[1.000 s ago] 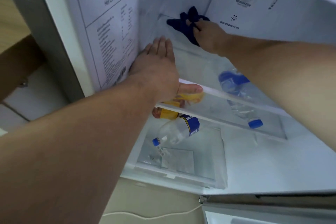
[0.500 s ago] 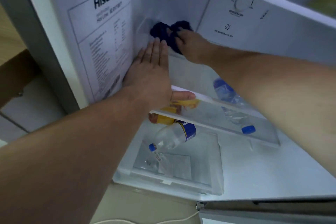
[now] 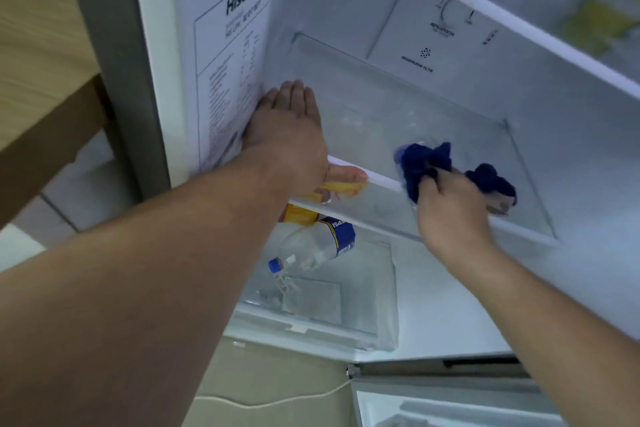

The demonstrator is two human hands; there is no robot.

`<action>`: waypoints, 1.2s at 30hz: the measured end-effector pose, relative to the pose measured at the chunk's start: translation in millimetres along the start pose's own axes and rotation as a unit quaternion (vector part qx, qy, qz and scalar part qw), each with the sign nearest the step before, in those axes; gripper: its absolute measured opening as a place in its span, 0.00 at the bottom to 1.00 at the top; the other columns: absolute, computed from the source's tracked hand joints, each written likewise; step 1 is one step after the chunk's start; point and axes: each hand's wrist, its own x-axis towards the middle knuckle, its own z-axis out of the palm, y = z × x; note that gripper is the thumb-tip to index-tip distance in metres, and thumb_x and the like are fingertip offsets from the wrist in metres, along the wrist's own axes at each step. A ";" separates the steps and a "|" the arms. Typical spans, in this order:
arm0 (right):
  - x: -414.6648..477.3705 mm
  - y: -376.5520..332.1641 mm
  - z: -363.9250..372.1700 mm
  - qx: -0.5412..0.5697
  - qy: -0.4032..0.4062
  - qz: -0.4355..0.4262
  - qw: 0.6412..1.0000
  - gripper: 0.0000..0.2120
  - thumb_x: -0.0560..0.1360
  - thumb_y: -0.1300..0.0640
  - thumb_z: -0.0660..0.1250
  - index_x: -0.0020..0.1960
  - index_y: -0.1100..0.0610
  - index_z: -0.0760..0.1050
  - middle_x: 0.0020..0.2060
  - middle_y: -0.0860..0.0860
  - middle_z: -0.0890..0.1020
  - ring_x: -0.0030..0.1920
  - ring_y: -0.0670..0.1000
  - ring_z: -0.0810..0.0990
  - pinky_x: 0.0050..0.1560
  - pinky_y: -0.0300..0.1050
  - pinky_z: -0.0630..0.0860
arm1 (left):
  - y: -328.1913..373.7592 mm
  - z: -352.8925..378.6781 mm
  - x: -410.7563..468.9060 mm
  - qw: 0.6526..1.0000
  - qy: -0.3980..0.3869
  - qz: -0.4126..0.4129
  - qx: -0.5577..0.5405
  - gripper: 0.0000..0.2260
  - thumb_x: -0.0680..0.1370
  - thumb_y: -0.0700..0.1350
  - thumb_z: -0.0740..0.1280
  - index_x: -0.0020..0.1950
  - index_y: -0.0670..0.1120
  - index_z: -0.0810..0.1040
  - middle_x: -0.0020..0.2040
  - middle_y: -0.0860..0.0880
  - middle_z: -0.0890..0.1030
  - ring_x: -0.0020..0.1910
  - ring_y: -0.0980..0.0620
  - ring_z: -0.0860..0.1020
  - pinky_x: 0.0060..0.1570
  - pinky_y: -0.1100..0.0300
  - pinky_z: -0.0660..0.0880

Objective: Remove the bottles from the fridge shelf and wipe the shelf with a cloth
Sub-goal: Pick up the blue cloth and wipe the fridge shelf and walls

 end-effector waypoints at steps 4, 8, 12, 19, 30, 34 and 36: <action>29.8 -80.8 16.3 0.149 -0.146 -0.078 0.975 0.13 0.84 0.62 0.54 0.51 0.62 0.77 0.42 0.56 0.80 0.46 0.52 0.79 0.45 0.43 0.71 | -1.8 -6.5 -2.7 1.000 -0.026 0.003 0.013 0.58 0.69 0.79 0.44 0.81 0.34 0.40 0.83 0.37 0.44 0.83 0.41 0.44 0.80 0.47 0.44; 99.6 -118.1 39.7 0.108 -0.270 -0.187 0.938 0.15 0.80 0.61 0.52 0.53 0.67 0.75 0.47 0.59 0.82 0.50 0.60 0.80 0.60 0.40 0.71 | 1.5 -15.8 -9.6 0.999 -0.041 0.013 0.034 0.72 0.46 0.75 0.24 0.81 0.33 0.44 0.83 0.35 0.47 0.82 0.40 0.47 0.80 0.46 0.46; 157.7 -85.4 36.3 -0.051 -0.172 -0.228 0.957 0.21 0.85 0.59 0.52 0.77 0.59 0.66 0.73 0.60 0.71 0.74 0.61 0.69 0.74 0.50 0.63 | -0.3 -12.4 -7.3 0.999 -0.041 0.004 0.035 0.67 0.54 0.78 0.26 0.81 0.34 0.41 0.83 0.36 0.45 0.83 0.41 0.46 0.80 0.46 0.46; 107.7 69.0 -34.7 -0.322 -0.067 -0.024 0.944 0.25 0.83 0.54 0.53 0.79 0.48 0.53 0.75 0.62 0.64 0.69 0.70 0.69 0.65 0.61 0.72 | 1.2 -6.7 -3.7 0.999 -0.029 -0.002 0.036 0.60 0.62 0.77 0.37 0.82 0.34 0.42 0.83 0.37 0.46 0.83 0.41 0.46 0.80 0.47 0.46; 56.9 -96.2 36.1 0.005 -0.116 -0.232 0.966 0.17 0.84 0.60 0.54 0.65 0.56 0.77 0.62 0.59 0.80 0.64 0.60 0.77 0.66 0.53 0.72 | 1.2 -3.1 1.5 0.999 -0.009 -0.006 0.051 0.43 0.80 0.66 0.49 0.82 0.36 0.42 0.83 0.37 0.43 0.83 0.42 0.44 0.80 0.47 0.44; 138.6 -124.3 56.7 0.004 -0.225 -0.277 0.934 0.19 0.85 0.57 0.51 0.48 0.35 0.70 0.43 0.36 0.71 0.43 0.34 0.68 0.49 0.26 0.68 | 1.2 -1.4 1.4 0.998 -0.002 -0.001 0.057 0.47 0.79 0.69 0.52 0.82 0.35 0.42 0.83 0.35 0.44 0.83 0.40 0.45 0.80 0.47 0.45; 161.5 -111.9 52.8 -0.042 -0.262 -0.352 0.897 0.22 0.84 0.58 0.48 0.57 0.43 0.79 0.50 0.45 0.80 0.48 0.43 0.75 0.52 0.32 0.69 | 0.6 -3.3 -1.9 0.999 -0.007 0.001 0.038 0.55 0.72 0.77 0.49 0.82 0.36 0.41 0.83 0.36 0.44 0.83 0.41 0.45 0.80 0.47 0.45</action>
